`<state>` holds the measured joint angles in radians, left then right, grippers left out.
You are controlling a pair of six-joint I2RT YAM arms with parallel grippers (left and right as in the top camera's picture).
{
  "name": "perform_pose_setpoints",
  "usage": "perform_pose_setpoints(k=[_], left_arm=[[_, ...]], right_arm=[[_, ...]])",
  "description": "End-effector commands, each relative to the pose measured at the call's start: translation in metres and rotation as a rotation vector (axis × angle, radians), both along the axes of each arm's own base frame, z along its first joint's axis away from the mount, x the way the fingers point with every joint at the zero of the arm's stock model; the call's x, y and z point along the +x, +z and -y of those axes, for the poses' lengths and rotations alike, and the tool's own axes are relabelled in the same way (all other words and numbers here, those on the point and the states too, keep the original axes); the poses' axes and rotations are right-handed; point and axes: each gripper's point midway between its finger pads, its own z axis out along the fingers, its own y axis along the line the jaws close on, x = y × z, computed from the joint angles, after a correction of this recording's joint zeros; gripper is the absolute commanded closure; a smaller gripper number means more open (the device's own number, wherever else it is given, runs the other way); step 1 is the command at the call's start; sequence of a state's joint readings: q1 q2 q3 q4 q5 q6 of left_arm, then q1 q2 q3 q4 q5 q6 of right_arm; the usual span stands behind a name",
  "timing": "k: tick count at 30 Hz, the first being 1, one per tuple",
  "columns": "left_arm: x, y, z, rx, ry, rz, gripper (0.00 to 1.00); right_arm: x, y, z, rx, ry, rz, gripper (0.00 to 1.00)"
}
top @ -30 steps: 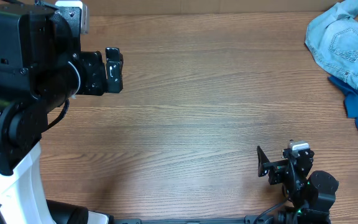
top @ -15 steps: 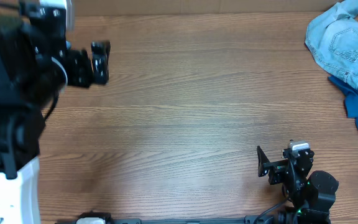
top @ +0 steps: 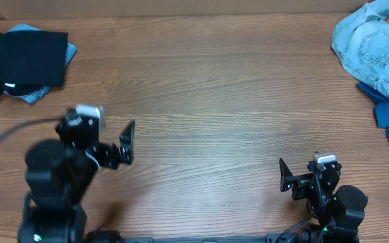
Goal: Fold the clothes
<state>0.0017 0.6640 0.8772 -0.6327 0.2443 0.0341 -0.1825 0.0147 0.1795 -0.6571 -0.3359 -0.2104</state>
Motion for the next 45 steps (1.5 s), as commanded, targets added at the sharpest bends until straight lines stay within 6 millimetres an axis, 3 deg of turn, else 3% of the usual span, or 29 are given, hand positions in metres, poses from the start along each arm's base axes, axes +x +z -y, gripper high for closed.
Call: perform_pose_setpoints(k=[1,4,12,26,45], left_arm=[[-0.016,-0.039,0.001,0.012,-0.013,-0.007,0.00],[-0.029,-0.068,0.003,0.003,-0.024,0.010,0.00],[-0.043,-0.107,0.005,0.000,-0.035,0.083,0.00],[-0.042,-0.164,0.007,-0.007,-0.042,0.079,0.00],[-0.038,-0.158,0.002,0.007,-0.015,0.116,0.00]], right_arm=[[0.000,-0.004,0.000,-0.002,0.004,0.000,0.00],[0.000,-0.004,0.000,-0.002,0.004,0.000,0.00],[0.000,-0.004,0.000,-0.002,0.004,0.000,0.00],[0.000,-0.004,0.000,-0.003,0.004,0.000,0.00],[0.000,-0.004,0.000,-0.003,0.004,0.000,0.00]])
